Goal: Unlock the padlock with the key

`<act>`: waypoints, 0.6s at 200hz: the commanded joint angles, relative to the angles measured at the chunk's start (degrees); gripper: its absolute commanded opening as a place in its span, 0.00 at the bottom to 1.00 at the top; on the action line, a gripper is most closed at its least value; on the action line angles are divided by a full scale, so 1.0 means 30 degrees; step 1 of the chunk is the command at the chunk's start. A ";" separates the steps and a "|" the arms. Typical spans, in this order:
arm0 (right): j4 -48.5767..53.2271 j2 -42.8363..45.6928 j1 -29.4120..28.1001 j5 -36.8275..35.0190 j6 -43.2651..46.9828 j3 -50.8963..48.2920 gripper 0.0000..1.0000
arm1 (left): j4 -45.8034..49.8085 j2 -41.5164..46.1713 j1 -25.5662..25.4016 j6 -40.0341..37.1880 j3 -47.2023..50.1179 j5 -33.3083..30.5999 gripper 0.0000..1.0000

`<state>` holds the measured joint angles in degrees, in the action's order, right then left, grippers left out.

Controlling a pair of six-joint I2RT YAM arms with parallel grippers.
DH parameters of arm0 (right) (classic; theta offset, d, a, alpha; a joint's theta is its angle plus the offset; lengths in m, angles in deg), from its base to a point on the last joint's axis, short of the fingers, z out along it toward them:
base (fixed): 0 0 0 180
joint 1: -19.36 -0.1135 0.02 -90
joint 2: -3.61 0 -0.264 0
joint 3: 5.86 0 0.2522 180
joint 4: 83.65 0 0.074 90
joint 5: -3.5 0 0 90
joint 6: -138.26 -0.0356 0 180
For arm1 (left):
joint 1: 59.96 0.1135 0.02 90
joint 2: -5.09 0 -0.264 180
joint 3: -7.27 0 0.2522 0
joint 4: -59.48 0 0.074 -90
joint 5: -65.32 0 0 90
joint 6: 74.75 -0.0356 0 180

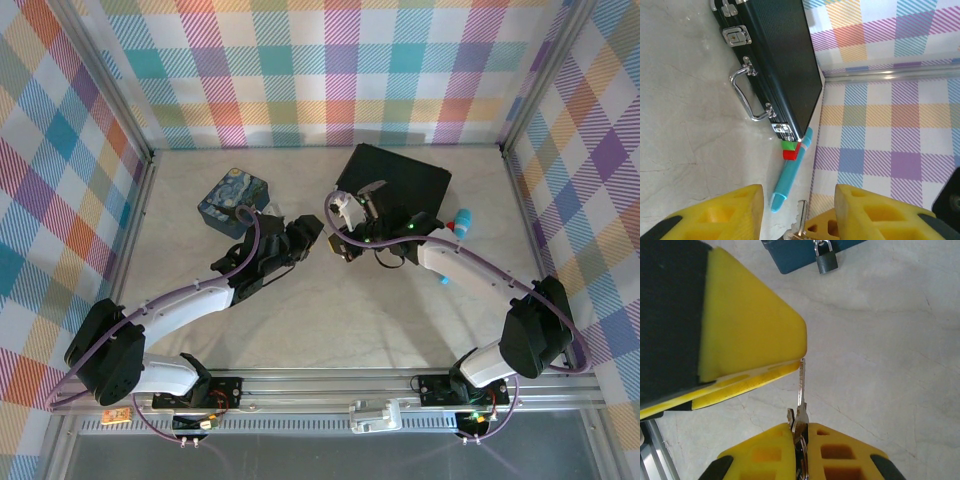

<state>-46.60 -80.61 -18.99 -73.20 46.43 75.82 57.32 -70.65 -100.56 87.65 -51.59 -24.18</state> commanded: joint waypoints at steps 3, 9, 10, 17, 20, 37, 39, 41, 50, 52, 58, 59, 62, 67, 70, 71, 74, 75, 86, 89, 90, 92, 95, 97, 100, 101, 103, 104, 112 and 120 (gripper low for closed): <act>-0.0867 -0.0020 -0.0225 0.0469 0.0434 -0.0021 0.00 | 0.0181 -0.0034 -0.0147 0.0417 -0.0109 -0.0581 0.41; -0.0950 -0.0071 -0.0254 0.0553 0.0403 -0.0051 0.00 | 0.0183 -0.0048 -0.0149 0.0417 -0.0112 -0.0589 0.40; -0.0929 -0.0075 -0.0254 0.0579 0.0403 -0.0052 0.00 | 0.0197 -0.0041 -0.0149 0.0417 -0.0113 -0.0596 0.40; -0.1020 -0.0130 -0.0283 0.0710 0.0392 -0.0012 0.00 | 0.0235 -0.0034 -0.0146 0.0373 -0.0119 -0.0650 0.40; -0.1024 -0.0137 -0.0309 0.0747 0.0384 -0.0022 0.00 | 0.0264 0.0013 -0.0134 0.0386 -0.0124 -0.0683 0.40; -0.1080 -0.0225 -0.0393 0.0869 0.0375 0.0047 0.00 | 0.0270 0.0041 -0.0148 0.0388 -0.0113 -0.0877 0.39; -0.1090 -0.0225 -0.0399 0.0877 0.0396 0.0038 0.00 | 0.0269 0.0035 -0.0149 0.0380 -0.0113 -0.0899 0.39; -0.1107 -0.0226 -0.0415 0.0893 0.0394 0.0036 0.00 | 0.0269 0.0005 -0.0149 0.0386 -0.0113 -0.0897 0.39; -0.1112 -0.0233 -0.0430 0.0921 0.0402 0.0036 0.00 | 0.0247 -0.0021 -0.0149 0.0372 -0.0113 -0.0962 0.38; -0.1090 -0.0249 -0.0452 0.0926 0.0418 0.0036 0.00 | 0.0241 -0.0024 -0.0134 0.0384 -0.0127 -0.0979 0.37; -0.1038 -0.0255 -0.0459 0.0968 0.0431 0.0043 0.00 | 0.0211 -0.0088 -0.0141 0.0366 -0.0122 -0.1013 0.37; -0.1031 -0.0255 -0.0459 0.0992 0.0432 0.0054 0.00 | 0.0196 -0.0091 -0.0145 0.0391 -0.0132 -0.1028 0.36; -0.1025 -0.0255 -0.0445 0.1035 0.0473 0.0064 0.00 | 0.0157 -0.0093 -0.0133 0.0421 -0.0115 -0.1056 0.36; -0.1003 -0.0255 -0.0487 0.1072 0.0468 0.0065 0.00 | 0.0101 -0.0136 -0.0124 0.0471 -0.0141 -0.1072 0.34; -0.0997 -0.0255 -0.0489 0.1082 0.0477 0.0065 0.00 | 0.0054 -0.0179 -0.0146 0.0475 -0.0116 -0.1076 0.33; -0.1011 -0.0255 -0.0489 0.1093 0.0484 0.0065 0.00 | 0.0029 -0.0180 -0.0147 0.0490 -0.0114 -0.1089 0.33; -0.0968 -0.0255 -0.0514 0.1102 0.0490 0.0072 0.00 | -0.0032 -0.0207 -0.0145 0.0503 -0.0124 -0.1089 0.32; -0.0952 -0.0255 -0.0516 0.1103 0.0491 0.0069 0.00 | -0.0043 -0.0223 -0.0132 0.0504 -0.0133 -0.1095 0.32; -0.0937 -0.0267 -0.0547 0.1100 0.0520 0.0065 0.00 | -0.0140 -0.0340 -0.0127 0.0505 -0.0223 -0.1007 0.29; -0.0937 -0.0256 -0.0547 0.1089 0.0509 0.0065 0.00 | -0.0156 -0.0377 -0.0138 0.0483 -0.0251 -0.0965 0.28; -0.0937 -0.0270 -0.0547 0.1082 0.0500 0.0065 0.00 | -0.0164 -0.0382 -0.0144 0.0494 -0.0270 -0.0945 0.28; -0.0937 -0.0266 -0.0547 0.1098 0.0508 0.0065 0.00 | -0.0169 -0.0422 -0.0140 0.0502 -0.0269 -0.0931 0.27; -0.0937 -0.0275 -0.0547 0.1103 0.0497 0.0080 0.00 | -0.0185 -0.0453 -0.0147 0.0497 -0.0312 -0.0901 0.26; -0.0922 -0.0260 -0.0569 0.1089 0.0493 0.0069 0.00 | -0.0196 -0.0484 -0.0148 0.0496 -0.0338 -0.0883 0.26; -0.0939 -0.0277 -0.0572 0.1076 0.0491 0.0062 0.00 | -0.0222 -0.0501 -0.0148 0.0507 -0.0346 -0.0843 0.25; -0.0952 -0.0281 -0.0574 0.1075 0.0491 0.0049 0.00 | -0.0226 -0.0502 -0.0149 0.0521 -0.0347 -0.0841 0.24; -0.0963 -0.0283 -0.0576 0.1075 0.0491 0.0061 0.00 | -0.0243 -0.0525 -0.0149 0.0516 -0.0347 -0.0846 0.24; -0.0964 -0.0284 -0.0576 0.1075 0.0491 0.0063 0.00 | -0.0251 -0.0529 -0.0149 0.0525 -0.0347 -0.0827 0.23; -0.0974 -0.0310 -0.0577 0.1074 0.0495 0.0066 0.00 | -0.0338 -0.0617 -0.0147 0.0545 -0.0373 -0.0739 0.20; -0.0993 -0.0344 -0.0604 0.1074 0.0520 0.0109 0.00 | -0.0375 -0.0646 -0.0140 0.0604 -0.0351 -0.0714 0.17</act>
<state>-48.15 -81.09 -20.32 -71.28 47.04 75.82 57.62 -71.83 -100.71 89.14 -51.59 -26.26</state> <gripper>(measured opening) 0.092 0.206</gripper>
